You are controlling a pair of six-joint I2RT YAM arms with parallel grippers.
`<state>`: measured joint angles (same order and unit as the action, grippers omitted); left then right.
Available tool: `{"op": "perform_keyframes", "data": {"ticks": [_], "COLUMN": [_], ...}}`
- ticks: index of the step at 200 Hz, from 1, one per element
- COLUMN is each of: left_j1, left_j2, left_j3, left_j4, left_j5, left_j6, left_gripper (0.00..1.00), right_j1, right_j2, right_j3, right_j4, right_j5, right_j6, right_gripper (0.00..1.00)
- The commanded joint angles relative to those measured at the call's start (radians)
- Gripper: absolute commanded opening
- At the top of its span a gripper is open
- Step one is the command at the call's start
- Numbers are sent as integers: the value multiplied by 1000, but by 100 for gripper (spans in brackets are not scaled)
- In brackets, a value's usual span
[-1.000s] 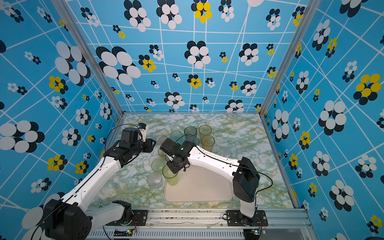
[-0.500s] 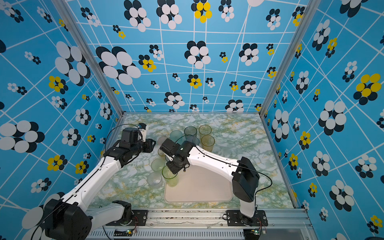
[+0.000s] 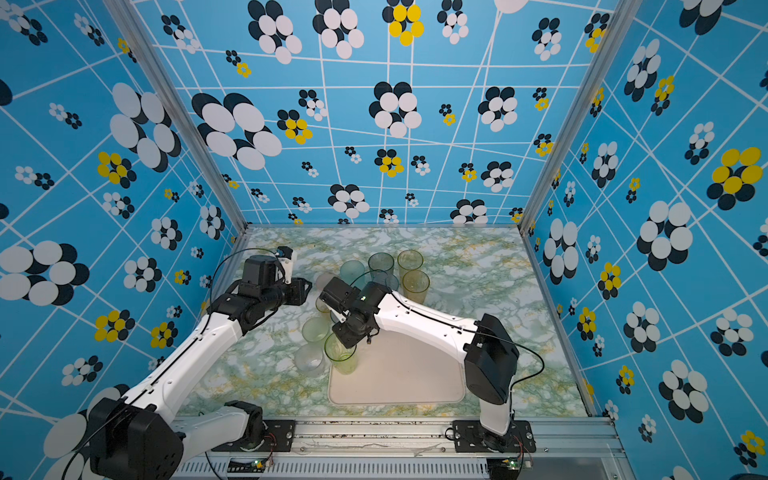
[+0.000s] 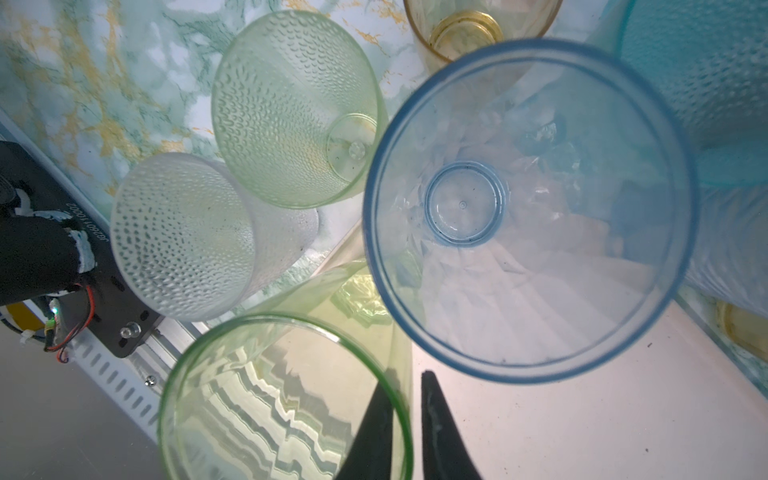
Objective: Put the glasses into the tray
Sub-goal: 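Lower the green cup onto the tray beside the clear cups, then open the right gripper to release the green cup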
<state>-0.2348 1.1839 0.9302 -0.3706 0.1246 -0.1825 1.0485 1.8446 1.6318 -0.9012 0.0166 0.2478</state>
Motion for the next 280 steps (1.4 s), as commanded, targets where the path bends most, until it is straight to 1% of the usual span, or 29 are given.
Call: {"op": "perform_keyframes", "data": {"ticks": [1,24,76,92,107,118,280], "left_j1": [9,9,9,9,9,9,9], "left_j2": [4,4,4,3,3,3,-3], "left_j3": [15,13,15,15,15,15,15], "left_j4": [-7,-8,-7,-9,-9,-10,-12], "left_j5": [15,15,15,15,14,14,9], "left_j6": [18,18,18,20,20,20,18], "left_gripper": [45,45,45,45,45,45,45], "right_j1": [-5,-4,-5,-4,-2,-3,-1], "right_j2": [-3,-8,-16,-18,-22,-26,-109], "right_j3": [2,2,2,2,2,0,-22], "right_j4": [-8,-8,-5,-8,-13,-15,-11], "right_j5": [24,29,32,31,30,31,36], "right_j6": [-1,-2,1,1,1,2,14], "right_gripper": [14,9,8,9,16,18,20]}}
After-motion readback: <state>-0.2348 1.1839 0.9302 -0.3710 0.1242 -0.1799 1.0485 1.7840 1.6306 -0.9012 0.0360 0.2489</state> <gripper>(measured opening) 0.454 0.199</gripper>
